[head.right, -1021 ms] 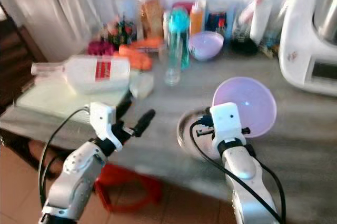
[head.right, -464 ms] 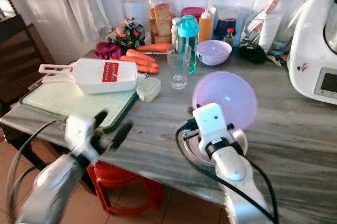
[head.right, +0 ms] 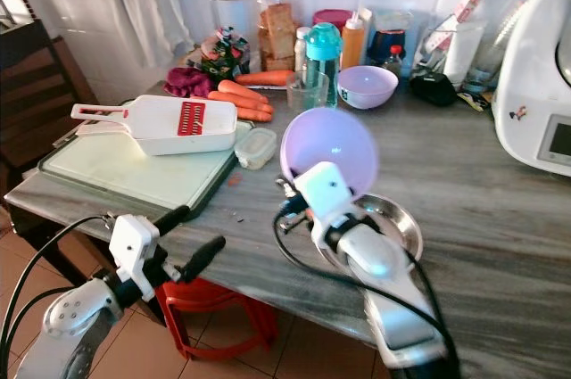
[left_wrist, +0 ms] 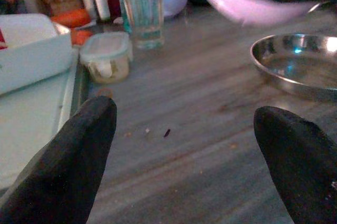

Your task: Setting the table

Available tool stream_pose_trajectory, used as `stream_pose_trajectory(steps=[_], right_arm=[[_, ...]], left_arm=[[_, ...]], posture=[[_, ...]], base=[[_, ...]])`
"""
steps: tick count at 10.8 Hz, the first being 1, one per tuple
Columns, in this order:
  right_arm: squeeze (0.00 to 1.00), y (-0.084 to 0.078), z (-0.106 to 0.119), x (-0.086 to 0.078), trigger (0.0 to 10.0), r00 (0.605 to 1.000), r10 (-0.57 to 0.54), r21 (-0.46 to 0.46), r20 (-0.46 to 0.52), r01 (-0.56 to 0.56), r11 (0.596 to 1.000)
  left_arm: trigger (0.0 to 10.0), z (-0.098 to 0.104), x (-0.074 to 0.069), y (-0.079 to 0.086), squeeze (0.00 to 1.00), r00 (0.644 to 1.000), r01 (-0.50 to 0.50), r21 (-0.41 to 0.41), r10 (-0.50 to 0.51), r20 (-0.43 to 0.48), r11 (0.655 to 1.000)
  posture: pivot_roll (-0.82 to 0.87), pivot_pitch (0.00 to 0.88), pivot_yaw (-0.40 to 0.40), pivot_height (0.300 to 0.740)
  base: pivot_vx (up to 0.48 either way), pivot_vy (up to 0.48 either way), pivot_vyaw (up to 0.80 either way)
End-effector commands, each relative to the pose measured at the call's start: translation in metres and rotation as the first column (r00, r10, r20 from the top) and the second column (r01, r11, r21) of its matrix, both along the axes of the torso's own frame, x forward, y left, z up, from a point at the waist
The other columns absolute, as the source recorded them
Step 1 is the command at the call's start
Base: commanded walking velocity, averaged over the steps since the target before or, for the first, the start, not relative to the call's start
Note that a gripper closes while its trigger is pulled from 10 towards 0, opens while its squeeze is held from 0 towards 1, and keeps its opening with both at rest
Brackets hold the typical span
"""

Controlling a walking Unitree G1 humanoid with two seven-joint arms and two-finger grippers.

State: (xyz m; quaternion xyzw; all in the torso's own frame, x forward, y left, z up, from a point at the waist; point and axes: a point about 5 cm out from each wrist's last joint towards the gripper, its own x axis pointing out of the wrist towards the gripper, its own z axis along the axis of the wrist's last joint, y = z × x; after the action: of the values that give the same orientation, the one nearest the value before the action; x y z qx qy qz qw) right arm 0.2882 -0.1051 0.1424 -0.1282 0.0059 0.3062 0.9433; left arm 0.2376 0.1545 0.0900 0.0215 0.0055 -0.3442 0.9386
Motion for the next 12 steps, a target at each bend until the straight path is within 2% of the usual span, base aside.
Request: stream_pose_trajectory(steps=[1, 2, 3, 8, 12], right_arm=[[0.00, 0.004, -0.007, 0.004, 10.0, 0.999, 0.031, -0.012, -0.029, -0.032, 0.999], [0.04, 0.007, -0.011, 0.004, 10.0, 0.997, 0.059, 0.007, -0.049, -0.058, 0.998], [1.00, 0.009, -0.015, 0.004, 10.0, 0.996, 0.063, 0.016, -0.065, -0.062, 0.998], [1.00, 0.007, -0.024, 0.002, 10.0, 0.995, 0.060, 0.019, -0.082, -0.058, 0.998], [1.00, 0.007, -0.021, 0.005, 10.0, 0.997, 0.058, 0.022, -0.059, -0.056, 0.998]], left_arm=[[10.0, -0.009, -0.002, 0.008, 0.00, 1.000, 0.001, 0.017, -0.001, -0.018, 1.000], [10.0, -0.016, -0.002, 0.012, 0.00, 1.000, -0.004, 0.017, 0.004, -0.030, 1.000], [10.0, -0.022, -0.003, 0.013, 0.00, 0.999, -0.001, 0.018, 0.002, -0.044, 1.000], [10.0, -0.030, -0.001, 0.011, 0.00, 0.999, 0.026, 0.024, -0.025, -0.042, 0.999], [10.0, -0.021, 0.000, 0.010, 0.00, 0.999, 0.031, 0.027, -0.030, -0.014, 0.999]], posture=[[0.03, 0.000, 0.061, 0.740], [0.04, 0.000, 0.059, 0.740], [0.04, 0.000, 0.060, 0.740], [0.03, 0.000, 0.073, 0.740], [0.04, 0.000, 0.075, 0.740]], base=[[0.000, 0.000, 0.00], [0.000, 0.000, 0.00], [0.000, 0.000, 0.00], [0.000, 0.000, 0.00], [0.000, 0.000, 0.00]])
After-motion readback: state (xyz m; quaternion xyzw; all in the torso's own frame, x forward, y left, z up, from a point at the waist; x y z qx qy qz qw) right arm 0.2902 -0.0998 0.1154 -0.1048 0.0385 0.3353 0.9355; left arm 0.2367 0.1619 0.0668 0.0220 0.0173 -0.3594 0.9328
